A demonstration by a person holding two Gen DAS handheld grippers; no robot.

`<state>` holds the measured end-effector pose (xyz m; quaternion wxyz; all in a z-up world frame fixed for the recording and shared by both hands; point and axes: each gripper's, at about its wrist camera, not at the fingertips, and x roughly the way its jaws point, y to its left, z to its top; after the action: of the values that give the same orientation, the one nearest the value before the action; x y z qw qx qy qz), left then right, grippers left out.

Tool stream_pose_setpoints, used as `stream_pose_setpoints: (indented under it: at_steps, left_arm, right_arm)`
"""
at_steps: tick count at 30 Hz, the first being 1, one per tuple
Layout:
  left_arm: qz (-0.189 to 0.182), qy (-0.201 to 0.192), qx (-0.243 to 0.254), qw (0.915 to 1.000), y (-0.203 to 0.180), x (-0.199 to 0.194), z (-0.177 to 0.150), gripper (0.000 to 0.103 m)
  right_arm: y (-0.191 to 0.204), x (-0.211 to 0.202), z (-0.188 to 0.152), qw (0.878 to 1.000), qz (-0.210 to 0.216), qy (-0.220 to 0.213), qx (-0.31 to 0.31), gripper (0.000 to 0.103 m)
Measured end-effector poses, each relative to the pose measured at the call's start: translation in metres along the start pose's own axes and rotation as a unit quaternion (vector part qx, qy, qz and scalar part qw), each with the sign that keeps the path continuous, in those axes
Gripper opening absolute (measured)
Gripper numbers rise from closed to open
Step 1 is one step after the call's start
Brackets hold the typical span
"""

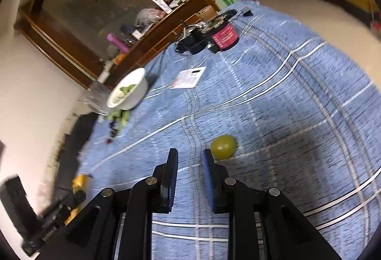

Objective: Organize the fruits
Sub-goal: 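Grasp a green grape with the left tool while the right grasps the other grape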

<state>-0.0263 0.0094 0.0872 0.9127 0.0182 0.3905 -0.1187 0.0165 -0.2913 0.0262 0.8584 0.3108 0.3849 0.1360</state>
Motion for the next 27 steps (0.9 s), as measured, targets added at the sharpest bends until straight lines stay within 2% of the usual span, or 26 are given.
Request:
stream_pose_setpoints:
  at_steps: [3, 6, 9, 10, 11, 15, 18, 20, 21, 27]
  left_arm:
    - [0.01, -0.003, -0.039, 0.9992, 0.023, -0.016, -0.009, 0.025]
    - [0.022, -0.001, -0.078, 0.9967, 0.049, -0.029, -0.019, 0.025]
    - [0.034, -0.007, -0.101, 0.9943, 0.071, -0.042, -0.031, 0.025]
    - [0.033, -0.006, -0.113, 0.9931, 0.079, -0.045, -0.036, 0.025]
    - [0.029, -0.003, -0.125, 0.9918, 0.085, -0.047, -0.039, 0.025]
    - [0.017, 0.009, -0.173, 0.9848, 0.107, -0.05, -0.052, 0.025]
    - [0.018, 0.012, -0.183, 0.9829, 0.111, -0.051, -0.058, 0.025]
    - [0.02, 0.01, -0.187, 0.9821, 0.111, -0.053, -0.06, 0.025]
    - [0.019, 0.009, -0.189, 0.9818, 0.111, -0.055, -0.06, 0.025]
    - [0.02, -0.008, -0.185, 0.9824, 0.117, -0.075, -0.066, 0.025]
  right_arm:
    - [-0.001, -0.002, -0.002, 1.0, 0.022, 0.001, 0.013, 0.022]
    - [0.005, -0.006, -0.004, 1.0, 0.012, -0.009, 0.005, 0.022]
    - [0.016, -0.014, -0.005, 0.996, -0.067, -0.038, -0.039, 0.024]
    - [0.022, -0.013, -0.005, 0.99, -0.114, -0.05, -0.065, 0.032]
    - [0.023, -0.01, -0.005, 0.987, -0.135, -0.051, -0.077, 0.036]
    - [0.025, 0.015, -0.004, 0.981, -0.166, -0.016, -0.096, 0.038]
    - [0.027, 0.033, -0.004, 0.974, -0.194, 0.001, -0.116, 0.038]
    - [0.023, 0.032, -0.003, 0.975, -0.191, 0.002, -0.115, 0.033]
    - [0.02, 0.032, -0.001, 0.975, -0.19, 0.001, -0.112, 0.026]
    - [0.012, 0.018, -0.003, 0.986, -0.146, 0.0, -0.078, 0.026]
